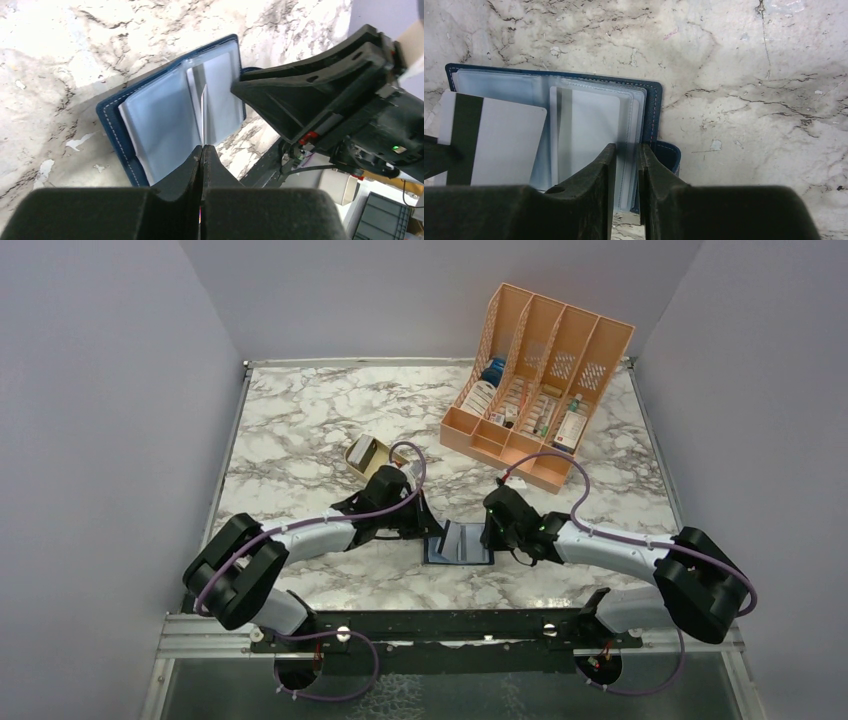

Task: Put the credit cards into the card holder
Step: Insert the credit card into the card holder.

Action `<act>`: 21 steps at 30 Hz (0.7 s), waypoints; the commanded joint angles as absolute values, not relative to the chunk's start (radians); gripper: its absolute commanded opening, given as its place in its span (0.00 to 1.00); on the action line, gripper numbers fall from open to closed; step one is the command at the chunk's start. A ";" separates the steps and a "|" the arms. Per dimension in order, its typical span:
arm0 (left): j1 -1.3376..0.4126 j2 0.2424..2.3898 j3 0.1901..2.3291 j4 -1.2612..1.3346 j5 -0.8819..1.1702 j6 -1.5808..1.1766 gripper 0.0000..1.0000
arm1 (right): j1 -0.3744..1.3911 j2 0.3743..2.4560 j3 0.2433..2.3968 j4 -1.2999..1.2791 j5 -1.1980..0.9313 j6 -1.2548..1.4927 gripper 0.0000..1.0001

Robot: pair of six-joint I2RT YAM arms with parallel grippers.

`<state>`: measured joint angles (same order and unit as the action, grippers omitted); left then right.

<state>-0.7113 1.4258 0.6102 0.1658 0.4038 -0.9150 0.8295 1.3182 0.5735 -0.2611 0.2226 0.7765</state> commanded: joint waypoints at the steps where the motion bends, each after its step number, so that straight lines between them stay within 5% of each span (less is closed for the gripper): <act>1: -0.718 1.460 0.596 0.220 0.383 -0.922 0.00 | 0.834 1.327 0.535 -0.279 0.181 0.790 0.20; 21: -0.753 1.529 0.586 0.232 0.321 -0.974 0.00 | 0.834 1.308 0.514 -0.250 0.152 0.794 0.20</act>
